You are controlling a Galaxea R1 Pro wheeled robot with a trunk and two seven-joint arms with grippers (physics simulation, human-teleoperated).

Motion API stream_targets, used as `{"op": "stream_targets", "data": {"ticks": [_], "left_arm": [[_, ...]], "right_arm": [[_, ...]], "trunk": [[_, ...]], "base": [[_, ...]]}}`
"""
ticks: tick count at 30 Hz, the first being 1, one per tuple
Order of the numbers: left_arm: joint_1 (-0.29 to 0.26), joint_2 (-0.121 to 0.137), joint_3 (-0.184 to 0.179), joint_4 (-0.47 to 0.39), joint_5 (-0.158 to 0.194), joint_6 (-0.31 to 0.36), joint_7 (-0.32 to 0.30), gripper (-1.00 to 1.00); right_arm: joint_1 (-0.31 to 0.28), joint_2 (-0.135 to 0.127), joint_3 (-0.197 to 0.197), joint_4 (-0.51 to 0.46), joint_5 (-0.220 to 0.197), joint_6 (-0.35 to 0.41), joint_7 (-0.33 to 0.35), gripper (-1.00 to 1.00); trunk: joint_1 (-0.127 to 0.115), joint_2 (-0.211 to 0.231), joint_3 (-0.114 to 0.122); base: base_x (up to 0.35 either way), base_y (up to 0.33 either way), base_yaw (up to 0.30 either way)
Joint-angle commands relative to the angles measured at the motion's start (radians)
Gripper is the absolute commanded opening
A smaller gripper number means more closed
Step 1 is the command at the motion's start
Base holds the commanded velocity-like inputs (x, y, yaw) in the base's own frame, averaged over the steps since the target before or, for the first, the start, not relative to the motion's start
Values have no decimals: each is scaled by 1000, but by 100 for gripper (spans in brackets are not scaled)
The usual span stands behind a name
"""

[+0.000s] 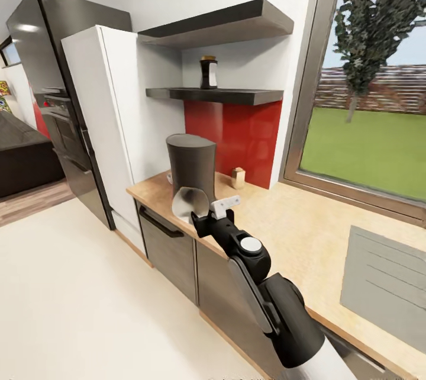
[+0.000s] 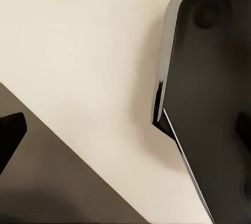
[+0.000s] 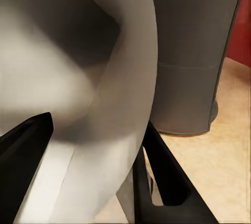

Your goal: Set up a coffee station on the kitchen countertop: keep the coffee maker on the countertop, move the bottle of coffee from the kitchen shelf to the counter next to the coffee maker, place a paper coffee filter on top of the coffee maker, put the saucer next to the coffee maker with the coffee cup on the saucer, and place the electric kettle next to the coffee maker.

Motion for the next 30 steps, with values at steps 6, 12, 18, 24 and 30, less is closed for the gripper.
{"op": "stream_targets", "data": {"ticks": [6, 12, 18, 24, 30], "left_arm": [[1, -1, -1, -3, 7, -1, 0, 100], [1, 2, -1, -3, 7, -1, 1, 100], [1, 5, -1, -3, 8, -1, 1, 100], [1, 1, -1, -2, 8, -1, 0, 100], [1, -5, -1, -3, 6, -1, 0, 100]], "right_arm": [[-1, 0, 4, 0, -10, 3, -9, -100], [-1, 0, 0, 1, -8, 4, -9, -100], [-1, -77, -6, 3, -7, 6, -8, -100], [-22, -204, -177, 6, 1, 9, 91, -100], [-214, -300, -296, 107, 31, 79, 358, -100]], "trunk": [[1, -2, -2], [1, -2, -2], [1, -2, -2], [1, -2, -2], [1, -2, -2]], "base": [[-98, -291, 0], [-65, -292, 0], [-4, -295, 0], [0, -286, 0], [0, -62, 0]]}}
